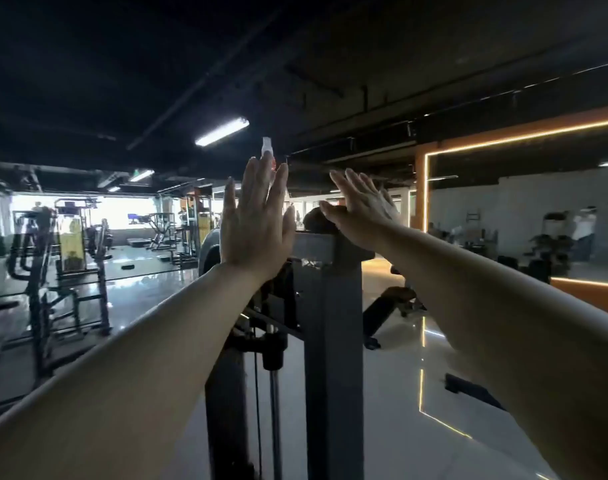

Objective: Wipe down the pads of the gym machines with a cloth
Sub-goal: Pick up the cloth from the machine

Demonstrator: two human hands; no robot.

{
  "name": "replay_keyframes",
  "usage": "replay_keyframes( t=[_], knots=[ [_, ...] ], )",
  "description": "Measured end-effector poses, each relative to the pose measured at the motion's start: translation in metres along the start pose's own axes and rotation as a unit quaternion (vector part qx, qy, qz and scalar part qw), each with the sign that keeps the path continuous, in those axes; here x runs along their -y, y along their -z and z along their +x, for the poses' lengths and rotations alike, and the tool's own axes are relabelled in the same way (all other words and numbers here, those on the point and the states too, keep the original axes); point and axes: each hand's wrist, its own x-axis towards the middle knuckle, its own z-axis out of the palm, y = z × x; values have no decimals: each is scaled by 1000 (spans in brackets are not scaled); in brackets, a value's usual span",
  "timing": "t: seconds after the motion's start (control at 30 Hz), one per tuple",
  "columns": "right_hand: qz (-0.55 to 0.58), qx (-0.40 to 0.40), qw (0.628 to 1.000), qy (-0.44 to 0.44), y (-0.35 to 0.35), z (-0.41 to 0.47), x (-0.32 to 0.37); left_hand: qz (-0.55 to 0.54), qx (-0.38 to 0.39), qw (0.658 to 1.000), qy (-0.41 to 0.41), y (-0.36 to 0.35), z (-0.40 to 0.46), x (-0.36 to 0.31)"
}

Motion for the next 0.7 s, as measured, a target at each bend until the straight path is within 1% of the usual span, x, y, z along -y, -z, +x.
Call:
replay_keyframes(
  t=[0.1, 0.23, 0.33, 0.43, 0.53, 0.6, 0.67, 0.7],
  knots=[
    [-25, 60, 997, -40, -9, 10, 12, 19, 3, 1000, -3, 2, 1, 17],
    [-35, 93, 994, -54, -14, 12, 18, 41, 21, 999, -13, -3, -6, 33],
    [-66, 79, 994, -44, -18, 16, 25, 58, 34, 998, -9, -1, -9, 37],
    [-66, 56, 996, -38, -21, 10, 34, 76, 45, 996, 0, 6, -14, 34],
    [-41, -13, 999, 4, -23, -1, 33, 88, 59, 994, 23, 15, -28, 31],
    [-10, -38, 999, 15, -21, -6, 31, 112, 70, 990, 43, 24, -39, 31],
    [-12, -20, 1000, -2, -15, -2, 34, 136, 70, 987, 57, 35, -49, 31],
    [-30, 4, 999, -27, -10, 3, 36, 142, 71, 985, 68, 41, -52, 31]
  ],
)
